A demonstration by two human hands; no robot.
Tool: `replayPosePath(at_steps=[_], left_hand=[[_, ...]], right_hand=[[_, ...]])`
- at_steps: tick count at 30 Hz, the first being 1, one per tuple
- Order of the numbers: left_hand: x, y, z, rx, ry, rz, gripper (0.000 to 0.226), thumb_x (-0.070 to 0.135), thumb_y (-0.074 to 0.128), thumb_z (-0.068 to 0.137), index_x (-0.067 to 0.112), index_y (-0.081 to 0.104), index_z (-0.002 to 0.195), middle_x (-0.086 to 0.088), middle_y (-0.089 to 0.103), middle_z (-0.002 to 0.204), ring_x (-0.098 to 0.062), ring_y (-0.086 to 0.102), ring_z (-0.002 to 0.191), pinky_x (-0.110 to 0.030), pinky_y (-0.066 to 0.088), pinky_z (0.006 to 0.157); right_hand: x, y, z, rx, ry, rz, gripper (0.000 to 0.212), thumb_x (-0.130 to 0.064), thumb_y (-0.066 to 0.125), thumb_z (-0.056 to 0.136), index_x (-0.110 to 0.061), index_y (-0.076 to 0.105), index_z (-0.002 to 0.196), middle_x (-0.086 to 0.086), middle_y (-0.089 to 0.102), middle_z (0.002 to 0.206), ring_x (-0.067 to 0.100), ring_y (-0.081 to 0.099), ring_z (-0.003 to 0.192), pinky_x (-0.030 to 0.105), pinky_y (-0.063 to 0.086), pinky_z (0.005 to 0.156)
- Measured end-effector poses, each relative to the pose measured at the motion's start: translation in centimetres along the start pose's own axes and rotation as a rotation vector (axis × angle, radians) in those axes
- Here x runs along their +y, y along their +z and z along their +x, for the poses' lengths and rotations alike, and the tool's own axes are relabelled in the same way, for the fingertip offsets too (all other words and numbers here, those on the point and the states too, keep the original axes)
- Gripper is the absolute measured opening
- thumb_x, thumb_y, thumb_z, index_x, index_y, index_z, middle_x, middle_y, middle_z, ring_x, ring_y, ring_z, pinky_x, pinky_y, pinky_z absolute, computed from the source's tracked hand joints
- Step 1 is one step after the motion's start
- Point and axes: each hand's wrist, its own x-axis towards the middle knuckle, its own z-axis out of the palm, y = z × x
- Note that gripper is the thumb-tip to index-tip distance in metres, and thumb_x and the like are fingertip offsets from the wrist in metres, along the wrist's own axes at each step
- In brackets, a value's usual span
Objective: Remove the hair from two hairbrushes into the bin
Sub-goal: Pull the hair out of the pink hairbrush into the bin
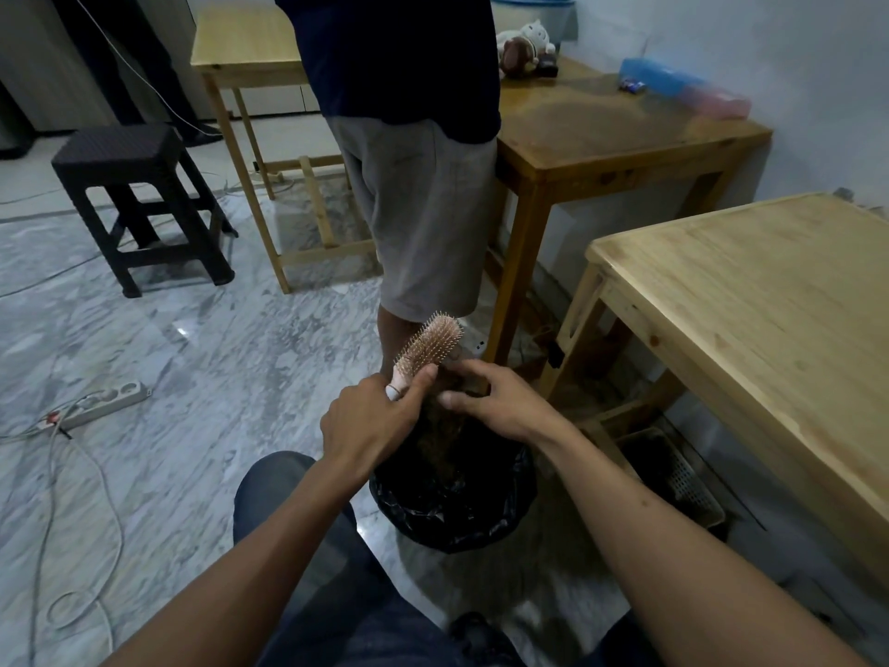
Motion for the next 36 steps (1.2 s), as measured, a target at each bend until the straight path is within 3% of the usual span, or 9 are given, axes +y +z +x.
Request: replayPosePath(at_steps=[3, 8, 12, 16, 19, 22, 26, 33, 36], left_hand=[[0.5, -0.6, 0.2, -0.036, -0.013, -0.094, 0.067, 0.076, 0.028, 0.091, 0.017, 0.038, 0.060, 0.002, 0.046, 0.056, -0.018, 0.044, 0.052, -0.032, 0.028, 0.052], [-0.2, -1.7, 1.2, -0.069, -0.082, -0.224, 0.068, 0.069, 0.026, 0.095, 0.010, 0.047, 0.068, -0.005, 0.050, 0.060, -0.023, 0.046, 0.054, -0.033, 0.032, 0.055], [-0.3, -2.1, 1.4, -0.110, -0.080, -0.207, 0.061, 0.067, 0.028, 0.094, 0.012, 0.036, 0.069, -0.005, 0.045, 0.062, -0.023, 0.040, 0.055, -0.034, 0.030, 0.055], [0.0, -1.6, 0.5, -0.219, -0.045, -0.166, 0.049, 0.053, 0.038, 0.098, 0.014, 0.041, 0.069, 0.000, 0.046, 0.062, -0.018, 0.040, 0.053, -0.032, 0.027, 0.053], [0.1, -1.1, 0.2, -0.313, 0.008, -0.153, 0.035, 0.042, 0.042, 0.090, 0.011, 0.057, 0.088, -0.006, 0.061, 0.078, -0.020, 0.053, 0.065, -0.032, 0.034, 0.055], [0.5, -0.9, 0.2, -0.342, 0.023, -0.150, 0.018, 0.025, 0.051, 0.090, 0.011, 0.059, 0.097, -0.009, 0.064, 0.087, -0.024, 0.058, 0.076, -0.033, 0.036, 0.057], [0.9, -1.9, 0.2, -0.329, 0.007, -0.206, 0.012, 0.019, 0.052, 0.092, 0.011, 0.060, 0.097, -0.008, 0.063, 0.084, -0.022, 0.056, 0.071, -0.032, 0.035, 0.055], [1.1, -3.1, 0.0, -0.288, -0.021, -0.350, 0.009, 0.019, 0.054, 0.095, 0.013, 0.061, 0.097, -0.001, 0.055, 0.069, -0.013, 0.046, 0.052, -0.025, 0.033, 0.048], [1.1, -2.6, -0.3, -0.311, -0.011, -0.306, 0.011, 0.019, 0.054, 0.095, 0.011, 0.061, 0.098, -0.002, 0.058, 0.073, -0.014, 0.049, 0.057, -0.027, 0.033, 0.051]], right_hand=[[0.1, 0.5, -0.1, 0.145, 0.037, 0.071, 0.026, -0.040, 0.071, 0.096, -0.026, 0.080, 0.116, -0.007, 0.077, 0.114, 0.009, 0.067, 0.114, 0.028, 0.047, 0.100], [2.2, 0.4, -0.3, 0.250, 0.248, -0.008, 0.022, -0.031, 0.070, 0.098, -0.019, 0.080, 0.114, 0.000, 0.076, 0.116, 0.015, 0.066, 0.112, 0.032, 0.051, 0.098], [3.4, -0.4, -0.8, 0.238, 0.320, -0.014, 0.020, -0.030, 0.072, 0.097, -0.022, 0.081, 0.112, 0.000, 0.075, 0.121, 0.018, 0.065, 0.118, 0.032, 0.050, 0.098], [1.7, -0.8, -0.8, -0.036, 0.192, 0.058, 0.058, -0.020, 0.075, 0.092, -0.031, 0.058, 0.146, -0.001, 0.057, 0.149, 0.019, 0.052, 0.137, 0.028, 0.041, 0.100], [0.3, -0.3, -0.4, -0.101, 0.076, 0.089, 0.079, -0.029, 0.083, 0.084, -0.030, 0.047, 0.154, 0.000, 0.061, 0.140, 0.015, 0.062, 0.125, 0.024, 0.045, 0.098], [-0.4, 0.6, -0.1, -0.026, 0.006, 0.081, 0.054, -0.041, 0.083, 0.085, -0.028, 0.068, 0.135, -0.009, 0.072, 0.117, 0.009, 0.068, 0.110, 0.030, 0.053, 0.097], [0.3, 1.1, 0.1, 0.168, 0.068, 0.000, 0.017, -0.032, 0.076, 0.093, -0.023, 0.084, 0.105, -0.007, 0.078, 0.096, 0.007, 0.069, 0.094, 0.026, 0.051, 0.090], [2.9, -0.1, -0.8, 0.213, 0.265, -0.070, 0.013, -0.022, 0.073, 0.096, -0.015, 0.083, 0.101, 0.004, 0.076, 0.118, 0.020, 0.068, 0.114, 0.038, 0.054, 0.104], [2.2, -0.7, -0.8, 0.105, 0.259, -0.022, 0.034, -0.020, 0.073, 0.094, -0.022, 0.072, 0.129, 0.002, 0.068, 0.135, 0.020, 0.061, 0.128, 0.038, 0.049, 0.109]])
